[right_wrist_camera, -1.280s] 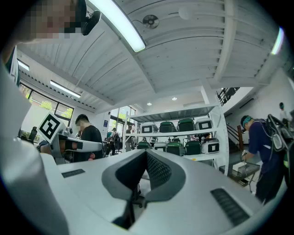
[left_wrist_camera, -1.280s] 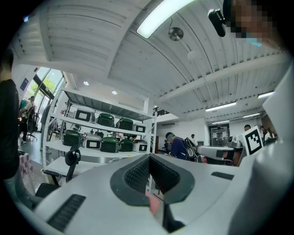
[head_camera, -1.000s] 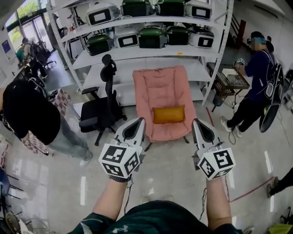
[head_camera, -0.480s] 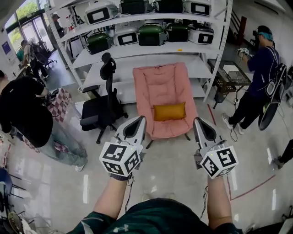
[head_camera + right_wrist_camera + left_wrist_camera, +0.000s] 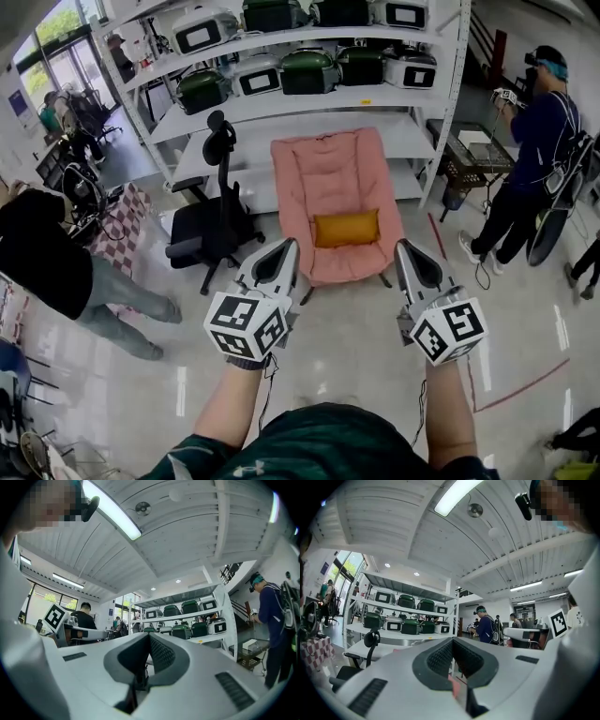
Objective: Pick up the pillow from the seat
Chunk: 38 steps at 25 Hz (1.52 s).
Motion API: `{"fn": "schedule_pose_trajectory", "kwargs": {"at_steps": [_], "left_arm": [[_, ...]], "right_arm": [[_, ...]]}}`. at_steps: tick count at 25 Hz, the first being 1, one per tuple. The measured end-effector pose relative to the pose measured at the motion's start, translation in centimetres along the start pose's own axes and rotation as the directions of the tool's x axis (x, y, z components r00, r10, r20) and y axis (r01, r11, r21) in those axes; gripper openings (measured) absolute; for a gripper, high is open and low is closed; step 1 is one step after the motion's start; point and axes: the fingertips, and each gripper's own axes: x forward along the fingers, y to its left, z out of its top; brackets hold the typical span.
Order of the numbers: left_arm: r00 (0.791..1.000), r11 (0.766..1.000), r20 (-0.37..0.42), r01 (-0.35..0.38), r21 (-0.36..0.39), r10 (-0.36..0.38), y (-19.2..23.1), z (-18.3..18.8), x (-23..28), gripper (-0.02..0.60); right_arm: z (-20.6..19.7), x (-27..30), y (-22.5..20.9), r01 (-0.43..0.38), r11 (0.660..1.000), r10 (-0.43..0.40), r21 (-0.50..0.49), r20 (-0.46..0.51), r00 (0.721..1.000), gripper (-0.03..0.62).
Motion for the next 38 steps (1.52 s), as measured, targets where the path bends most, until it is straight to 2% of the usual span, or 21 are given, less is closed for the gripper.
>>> {"fn": "schedule_pose_trajectory", "kwargs": {"at_steps": [12,20,28,38], "left_arm": [[0.999,0.999,-0.008,-0.033,0.001,0.033,-3.6,-1.5,2.4,-0.002],[0.999,0.999,-0.028,-0.035,-0.003,0.035,-3.1,-2.6,4.6,-0.002],[0.999,0.999,-0.035,-0.033,-0.009,0.032,0.7,-3.5,8.5,-0.002],[0.997,0.999,-0.068,-0.041,-0.028,0.039,10.4,-6.1,16.5,-0.002]], "right_arm": [[-1.1,-3.1,-4.3,-0.007,1.0,0.007,0.013,-0.012,1.0,0.003],[-2.1,-2.3,-5.9,-0.001,1.0,0.002,0.019,-0.035,0.999,0.003],[-4.0,2.6,-7.1,-0.006,1.0,0.007,0.009,-0.075,0.997,0.003],[-9.6,14.8,-9.1,-0.028,0.999,0.03,0.017,-0.167,0.986,0.005]]}}
